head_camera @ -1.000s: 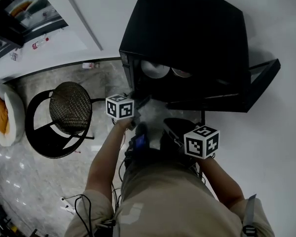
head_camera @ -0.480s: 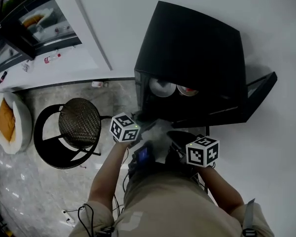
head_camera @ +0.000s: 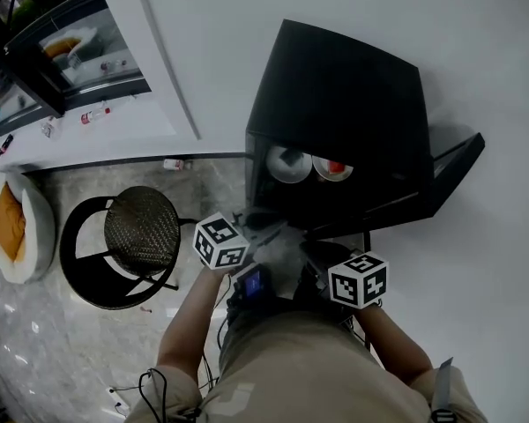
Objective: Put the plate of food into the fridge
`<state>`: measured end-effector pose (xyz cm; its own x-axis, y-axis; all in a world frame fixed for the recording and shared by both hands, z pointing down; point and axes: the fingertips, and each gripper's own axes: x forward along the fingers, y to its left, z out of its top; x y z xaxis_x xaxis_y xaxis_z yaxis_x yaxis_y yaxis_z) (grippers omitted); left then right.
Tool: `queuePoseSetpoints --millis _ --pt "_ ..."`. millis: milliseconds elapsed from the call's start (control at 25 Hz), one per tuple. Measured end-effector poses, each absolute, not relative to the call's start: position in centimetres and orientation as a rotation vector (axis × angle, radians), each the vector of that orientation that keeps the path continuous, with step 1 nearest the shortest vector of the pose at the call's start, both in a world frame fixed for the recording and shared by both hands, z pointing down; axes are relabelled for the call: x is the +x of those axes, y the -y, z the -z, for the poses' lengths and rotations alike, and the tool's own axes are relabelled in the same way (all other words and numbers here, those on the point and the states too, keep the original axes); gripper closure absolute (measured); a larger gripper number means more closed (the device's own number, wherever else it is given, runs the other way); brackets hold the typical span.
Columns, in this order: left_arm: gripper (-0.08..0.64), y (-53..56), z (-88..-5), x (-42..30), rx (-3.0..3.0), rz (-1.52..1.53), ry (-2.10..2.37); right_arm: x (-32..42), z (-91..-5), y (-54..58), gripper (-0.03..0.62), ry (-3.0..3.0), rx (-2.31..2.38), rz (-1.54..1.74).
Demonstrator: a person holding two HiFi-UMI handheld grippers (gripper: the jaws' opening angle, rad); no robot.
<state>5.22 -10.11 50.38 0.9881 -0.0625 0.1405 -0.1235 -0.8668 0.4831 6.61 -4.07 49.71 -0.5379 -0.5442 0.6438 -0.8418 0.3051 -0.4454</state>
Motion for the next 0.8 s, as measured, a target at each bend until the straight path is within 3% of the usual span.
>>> queuePoseSetpoints --millis 480,800 --pt "0.551 8.3 -46.1 4.7 2.669 -0.033 0.245 7.4 -48.5 3.4 0.565 2.273 1.271 -1.122" --pt "0.551 5.7 -44.1 7.2 2.790 -0.192 0.313 9.7 -47.2 2.2 0.565 2.357 1.250 -1.105"
